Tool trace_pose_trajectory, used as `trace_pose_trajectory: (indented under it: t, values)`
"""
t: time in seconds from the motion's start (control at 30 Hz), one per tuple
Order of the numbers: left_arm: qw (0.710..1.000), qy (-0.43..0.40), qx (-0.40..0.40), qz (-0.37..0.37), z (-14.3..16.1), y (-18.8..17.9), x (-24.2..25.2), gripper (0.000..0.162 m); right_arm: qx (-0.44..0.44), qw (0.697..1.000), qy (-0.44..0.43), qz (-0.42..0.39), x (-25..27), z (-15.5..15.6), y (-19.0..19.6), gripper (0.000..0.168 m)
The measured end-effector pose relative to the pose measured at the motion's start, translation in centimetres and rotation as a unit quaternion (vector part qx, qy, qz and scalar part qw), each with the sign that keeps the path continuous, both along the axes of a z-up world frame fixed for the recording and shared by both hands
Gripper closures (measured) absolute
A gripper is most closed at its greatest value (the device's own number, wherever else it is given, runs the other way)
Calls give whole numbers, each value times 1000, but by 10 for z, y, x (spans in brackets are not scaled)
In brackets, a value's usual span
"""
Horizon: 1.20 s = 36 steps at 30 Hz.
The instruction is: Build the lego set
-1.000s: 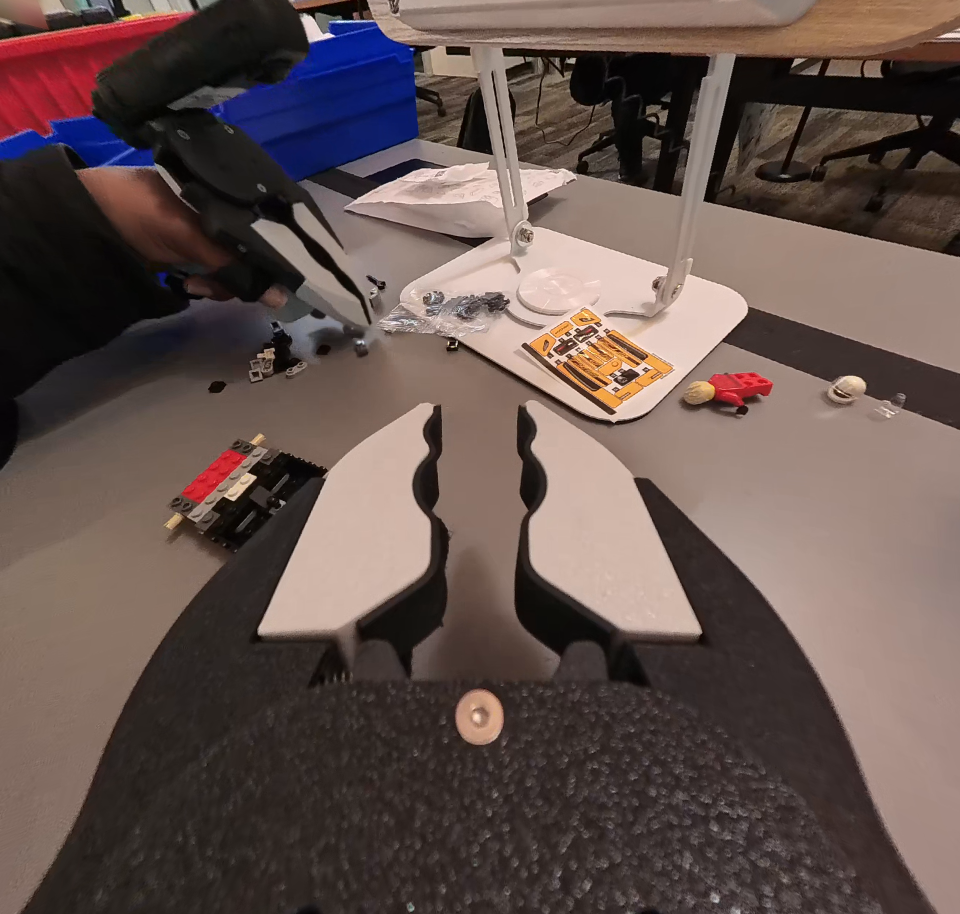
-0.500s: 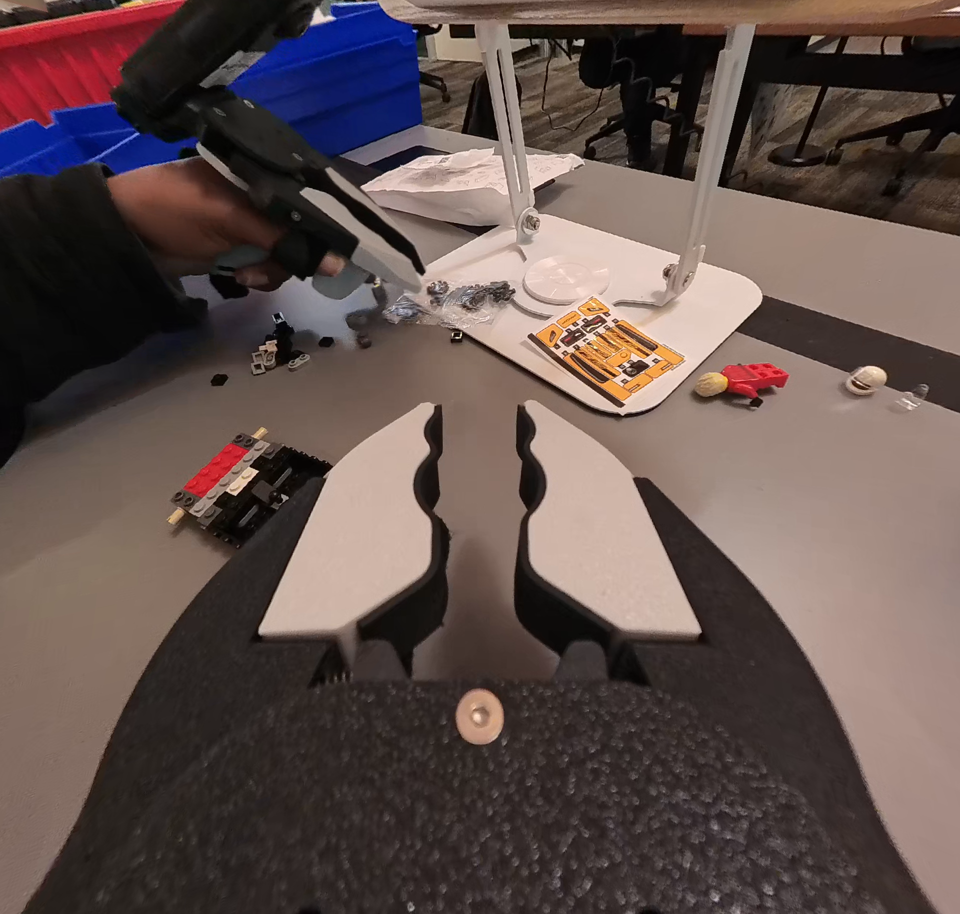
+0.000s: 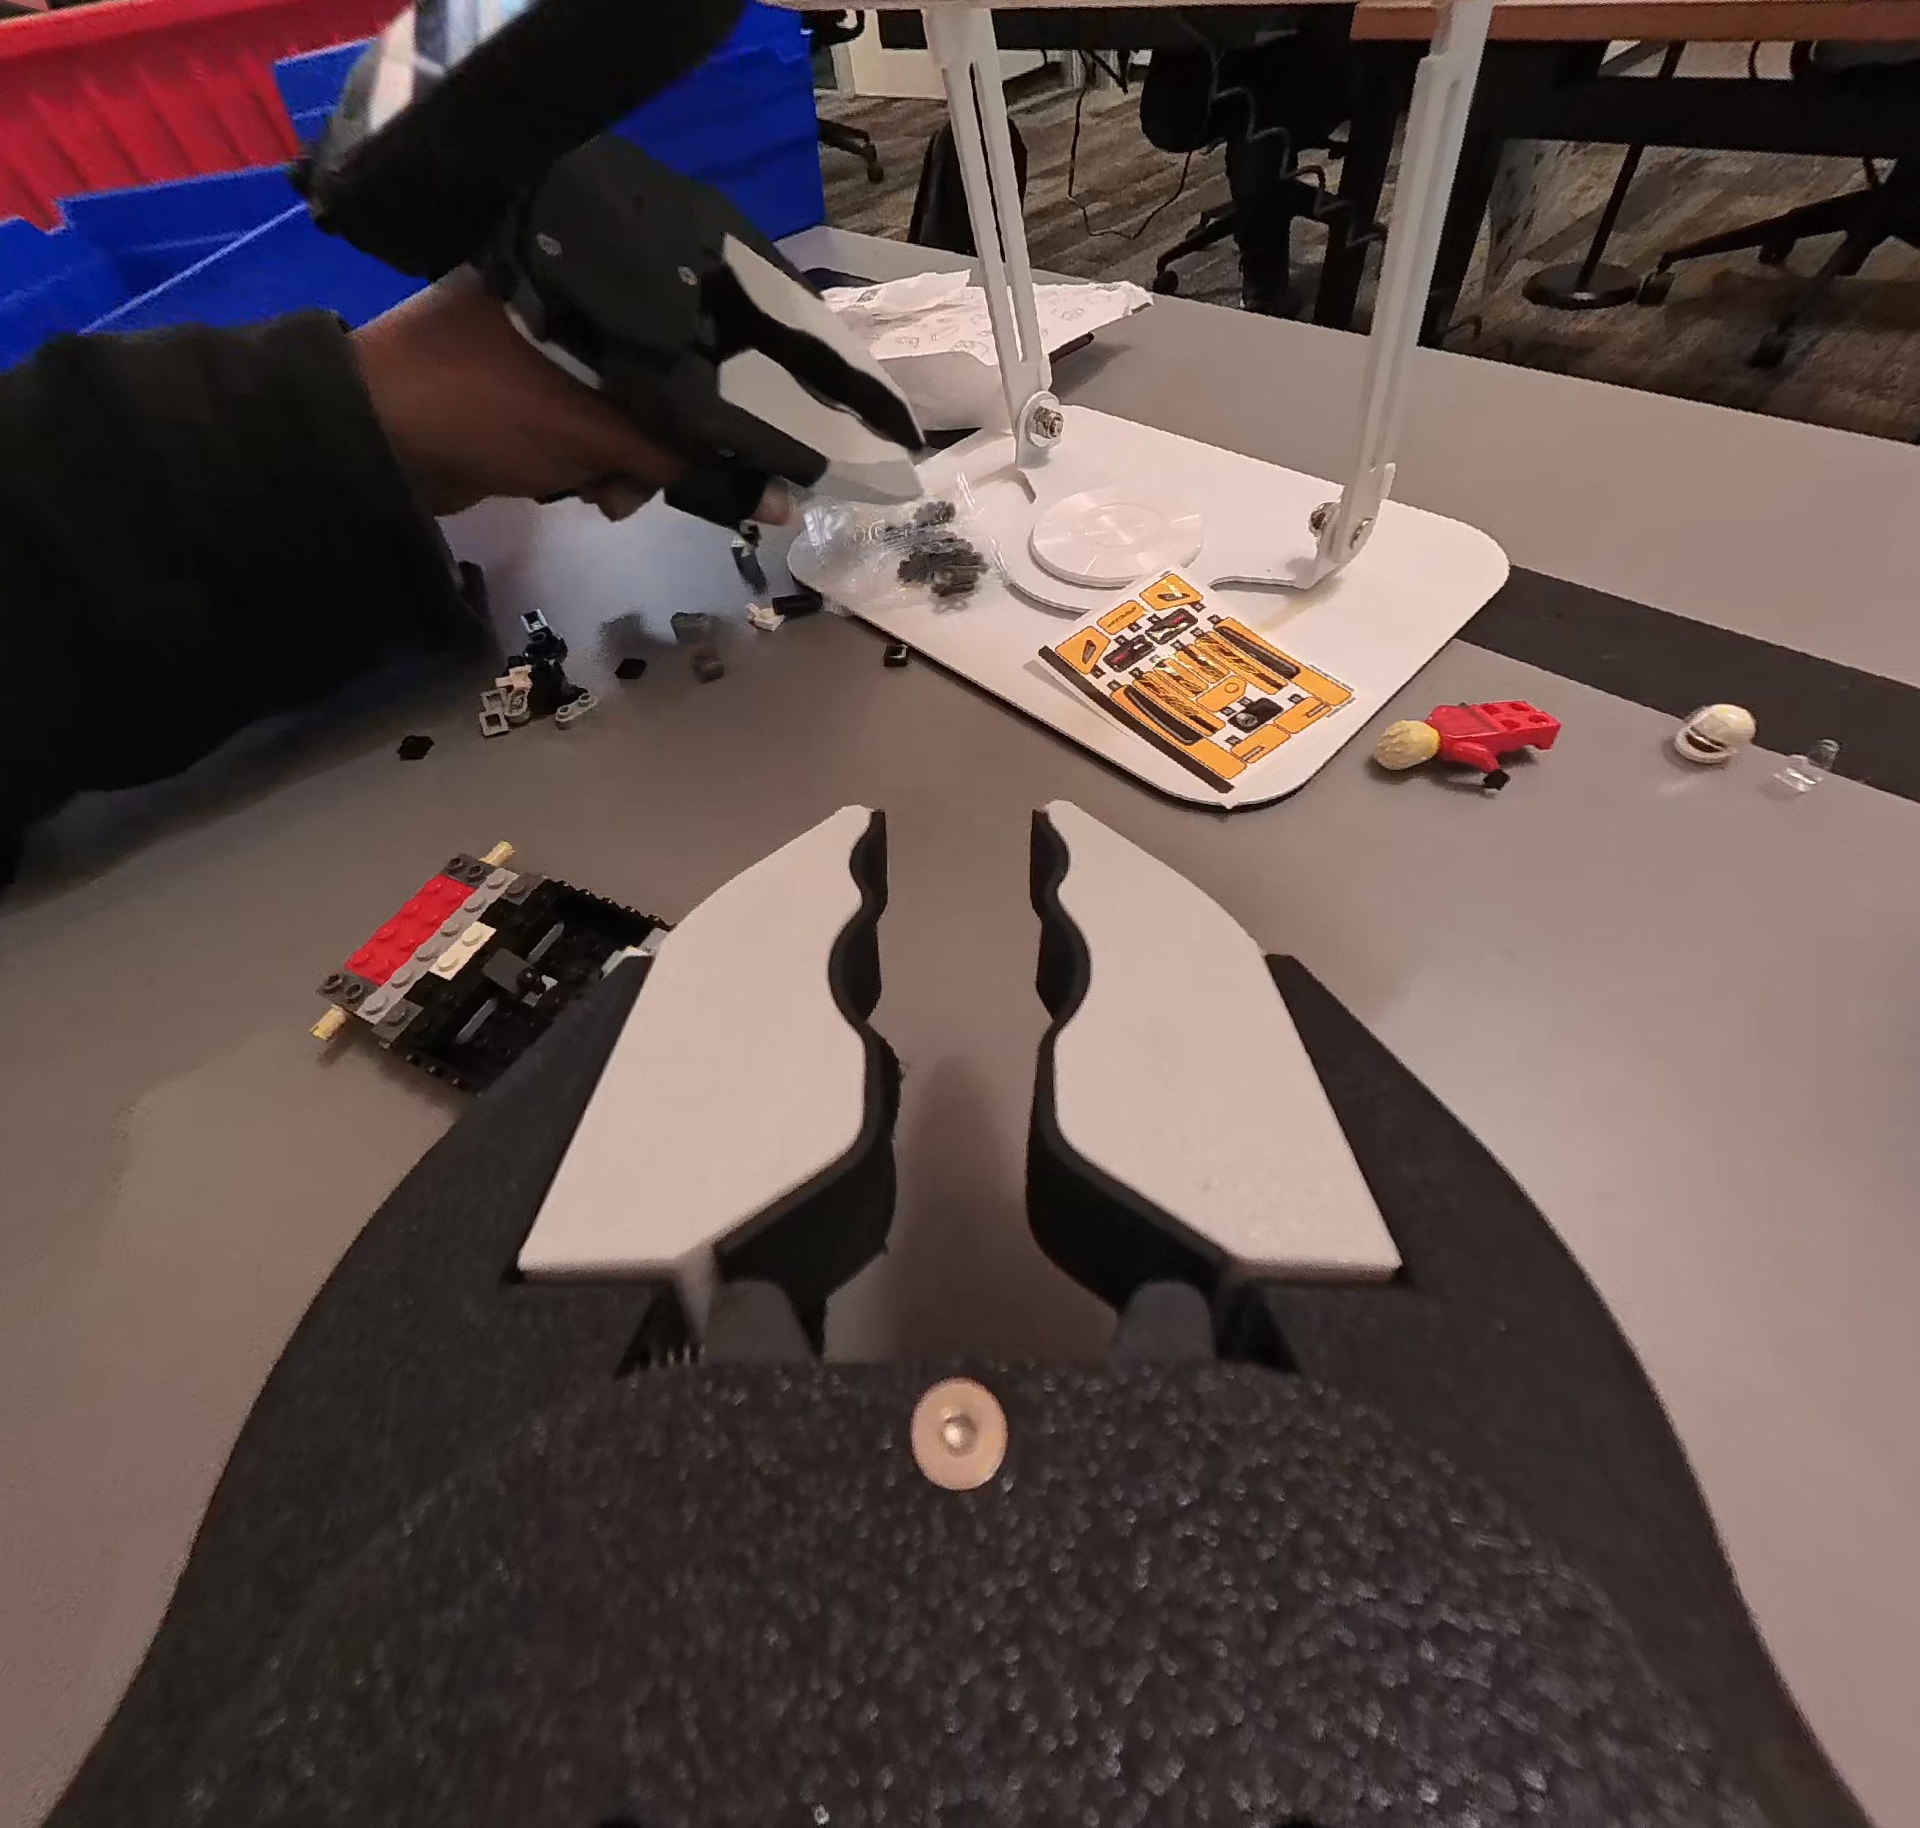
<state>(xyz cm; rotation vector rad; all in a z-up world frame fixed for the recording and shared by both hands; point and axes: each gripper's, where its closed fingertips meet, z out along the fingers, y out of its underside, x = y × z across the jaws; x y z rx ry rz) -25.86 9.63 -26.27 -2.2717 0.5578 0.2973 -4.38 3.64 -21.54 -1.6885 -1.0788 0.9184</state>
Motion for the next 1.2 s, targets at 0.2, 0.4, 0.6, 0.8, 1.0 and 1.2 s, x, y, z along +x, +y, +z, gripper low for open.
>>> trace_pose_trajectory:
  t: [0.2, 0.4, 0.6, 0.8, 1.0, 1.2]
  values:
    - [989, -135, -57, -18, 12, -50, 29, 149, -6, 1000, 6, 6, -2, 2, -2, 143]
    - [977, -165, -134, -8, -15, -67, 42, 133, 1, 1000, 4, 6, 0, 4, -4, 143]
    - [981, -126, -146, 5, -18, -68, 39, 154, -8, 1000, 3, 9, 0, 3, -4, 143]
    - [975, -140, -175, -6, -19, -97, 45, 154, -7, 1000, 1, 12, 0, 3, -6, 143]
    - [973, -179, -147, -4, 1, -112, 39, 147, -6, 1000, 7, 16, -1, 6, -8, 143]
    - [979, -160, -61, 108, -3, -75, -25, 125, -5, 1000, 3, 20, -2, 5, -9, 143]
